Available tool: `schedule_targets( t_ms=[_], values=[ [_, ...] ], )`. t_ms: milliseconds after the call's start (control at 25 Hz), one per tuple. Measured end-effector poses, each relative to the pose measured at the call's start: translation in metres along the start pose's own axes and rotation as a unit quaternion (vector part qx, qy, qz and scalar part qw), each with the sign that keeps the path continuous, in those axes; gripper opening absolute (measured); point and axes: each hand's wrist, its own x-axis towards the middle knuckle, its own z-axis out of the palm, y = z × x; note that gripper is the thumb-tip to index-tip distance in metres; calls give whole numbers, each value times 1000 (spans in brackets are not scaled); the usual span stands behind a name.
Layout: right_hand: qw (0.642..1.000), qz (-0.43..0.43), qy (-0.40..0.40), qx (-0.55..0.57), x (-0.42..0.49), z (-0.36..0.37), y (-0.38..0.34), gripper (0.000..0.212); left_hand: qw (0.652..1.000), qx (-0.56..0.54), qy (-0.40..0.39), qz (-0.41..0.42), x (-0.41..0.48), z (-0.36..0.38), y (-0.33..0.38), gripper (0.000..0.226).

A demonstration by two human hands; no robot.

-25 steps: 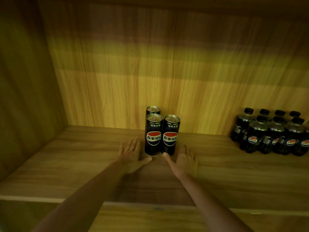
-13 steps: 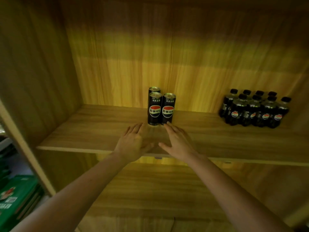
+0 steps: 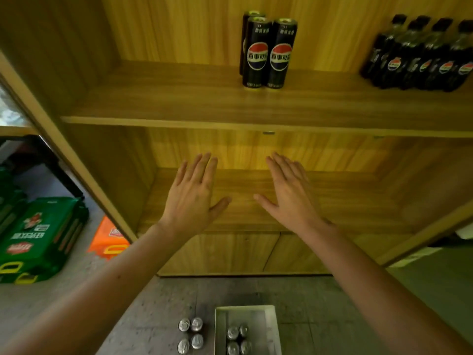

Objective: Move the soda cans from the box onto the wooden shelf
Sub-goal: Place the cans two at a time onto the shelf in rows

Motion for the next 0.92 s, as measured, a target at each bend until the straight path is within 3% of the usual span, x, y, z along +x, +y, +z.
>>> schedule_targets(
  t_ms=[320, 920],
  values=[
    [1000, -4, -9, 30, -63, 140, 26, 76, 1000, 6, 3, -12, -68, 137, 3, 79],
    [997, 7, -56, 47, -221, 591, 79, 71, 997, -29, -76, -20, -258, 588, 17, 81]
  ],
)
